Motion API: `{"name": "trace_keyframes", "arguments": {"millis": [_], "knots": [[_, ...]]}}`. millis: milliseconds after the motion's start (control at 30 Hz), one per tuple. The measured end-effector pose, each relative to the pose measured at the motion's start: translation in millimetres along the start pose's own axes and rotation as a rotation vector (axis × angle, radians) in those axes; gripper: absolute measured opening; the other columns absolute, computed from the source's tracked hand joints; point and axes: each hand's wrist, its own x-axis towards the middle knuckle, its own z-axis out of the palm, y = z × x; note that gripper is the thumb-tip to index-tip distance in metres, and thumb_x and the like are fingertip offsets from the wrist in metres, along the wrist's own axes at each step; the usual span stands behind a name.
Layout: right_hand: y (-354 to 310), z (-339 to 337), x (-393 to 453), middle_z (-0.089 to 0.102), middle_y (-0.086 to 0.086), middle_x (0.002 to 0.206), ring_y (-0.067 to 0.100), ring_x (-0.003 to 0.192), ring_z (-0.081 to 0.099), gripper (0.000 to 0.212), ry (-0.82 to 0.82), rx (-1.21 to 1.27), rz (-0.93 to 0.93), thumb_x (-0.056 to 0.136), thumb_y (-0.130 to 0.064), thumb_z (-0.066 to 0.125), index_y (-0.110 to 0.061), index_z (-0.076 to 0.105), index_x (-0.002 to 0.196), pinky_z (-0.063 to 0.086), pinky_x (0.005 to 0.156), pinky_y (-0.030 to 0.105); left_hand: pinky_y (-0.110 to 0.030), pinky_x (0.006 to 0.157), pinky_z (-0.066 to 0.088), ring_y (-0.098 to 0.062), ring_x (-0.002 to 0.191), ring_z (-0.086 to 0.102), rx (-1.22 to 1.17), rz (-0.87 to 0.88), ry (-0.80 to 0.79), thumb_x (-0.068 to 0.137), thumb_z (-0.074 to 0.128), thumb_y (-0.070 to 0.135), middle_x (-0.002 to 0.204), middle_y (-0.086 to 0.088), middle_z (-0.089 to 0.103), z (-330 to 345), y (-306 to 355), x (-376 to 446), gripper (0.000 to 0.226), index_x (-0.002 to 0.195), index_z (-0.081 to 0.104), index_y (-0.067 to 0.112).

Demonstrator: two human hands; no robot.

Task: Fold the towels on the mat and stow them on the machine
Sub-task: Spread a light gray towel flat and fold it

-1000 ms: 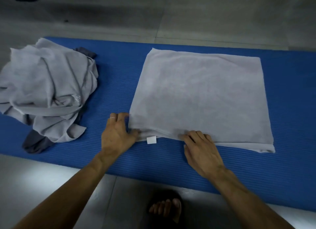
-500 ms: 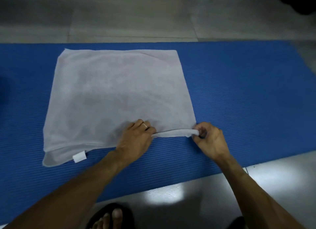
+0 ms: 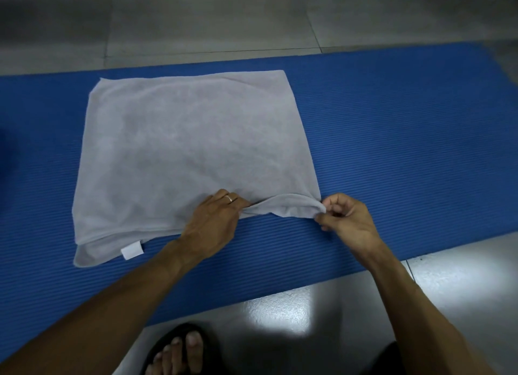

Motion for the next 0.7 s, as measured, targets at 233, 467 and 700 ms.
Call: {"name": "trace_keyframes", "arguments": {"millis": [233,467,700], "knots": [[6,-5,8,0.065,0.003,0.069,0.017,0.058,0.06,0.022,0.397,-0.118,-0.035,0.078,-0.018,0.081,-0.015,0.059,0.074,0.047,0.058,0.024,-0.034,0.077,0.053,-0.02,0.092,0.059,0.038,0.017,-0.052,0.091,0.043,0.029,0.102,0.0,0.064,-12,3,-11,0.032,0.108,0.065,0.015],[34,-6,3,0.054,0.001,0.077,0.02,0.062,0.053,0.027,0.404,-0.664,-0.2,0.084,-0.022,0.074,-0.015,0.051,0.074,0.048,0.064,0.037,-0.033,0.07,0.049,-0.022,0.085,0.058,0.16,0.018,-0.018,0.093,0.043,0.036,0.094,-0.001,0.062,-10,-5,-34,0.036,0.101,0.07,0.014],[33,3,1,0.061,0.006,0.097,0.027,0.081,0.056,0.037,0.204,-1.126,-0.761,0.07,-0.006,0.072,-0.015,0.069,0.105,0.047,0.067,0.04,-0.035,0.066,0.051,-0.022,0.082,0.055,0.181,0.035,0.06,0.088,0.048,0.022,0.092,-0.003,0.061,-9,-15,-40,0.027,0.1,0.07,0.012]]}}
